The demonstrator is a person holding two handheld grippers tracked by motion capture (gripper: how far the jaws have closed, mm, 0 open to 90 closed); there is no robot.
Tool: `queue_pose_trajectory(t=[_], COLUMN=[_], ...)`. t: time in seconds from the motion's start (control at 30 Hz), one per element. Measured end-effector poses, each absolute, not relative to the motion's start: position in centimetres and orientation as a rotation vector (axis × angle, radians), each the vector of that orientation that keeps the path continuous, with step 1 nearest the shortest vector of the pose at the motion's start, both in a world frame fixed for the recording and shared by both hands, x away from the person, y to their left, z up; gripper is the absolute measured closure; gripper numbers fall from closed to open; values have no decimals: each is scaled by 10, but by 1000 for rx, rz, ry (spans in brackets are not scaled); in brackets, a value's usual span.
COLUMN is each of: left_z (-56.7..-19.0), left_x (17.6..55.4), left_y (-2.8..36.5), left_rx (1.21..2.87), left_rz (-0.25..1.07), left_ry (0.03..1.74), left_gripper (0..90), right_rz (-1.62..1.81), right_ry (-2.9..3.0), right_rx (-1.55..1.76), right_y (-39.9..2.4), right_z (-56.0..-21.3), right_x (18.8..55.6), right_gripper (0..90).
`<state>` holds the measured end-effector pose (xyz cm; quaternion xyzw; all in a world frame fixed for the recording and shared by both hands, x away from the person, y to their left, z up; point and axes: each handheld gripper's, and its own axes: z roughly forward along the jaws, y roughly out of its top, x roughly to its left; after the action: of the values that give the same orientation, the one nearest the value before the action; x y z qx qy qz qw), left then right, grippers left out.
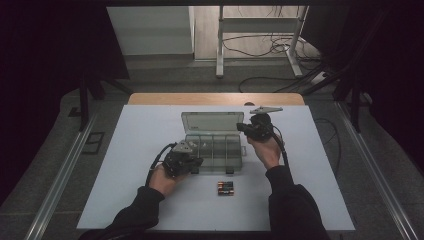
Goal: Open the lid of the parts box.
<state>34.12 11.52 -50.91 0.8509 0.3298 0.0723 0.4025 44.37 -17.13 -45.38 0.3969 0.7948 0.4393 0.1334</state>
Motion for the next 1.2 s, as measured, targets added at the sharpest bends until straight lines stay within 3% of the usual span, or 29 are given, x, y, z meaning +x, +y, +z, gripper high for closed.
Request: queue_pose_trajectory(t=[1.2], left_z=[-509], left_x=[342], left_y=[115], left_rx=[2158], left_rz=[188], left_ry=[817], left_gripper=[894], right_rz=[1220], right_ry=[2277], right_rx=[1260], right_y=[-171], right_z=[-466], right_x=[472], right_gripper=[889])
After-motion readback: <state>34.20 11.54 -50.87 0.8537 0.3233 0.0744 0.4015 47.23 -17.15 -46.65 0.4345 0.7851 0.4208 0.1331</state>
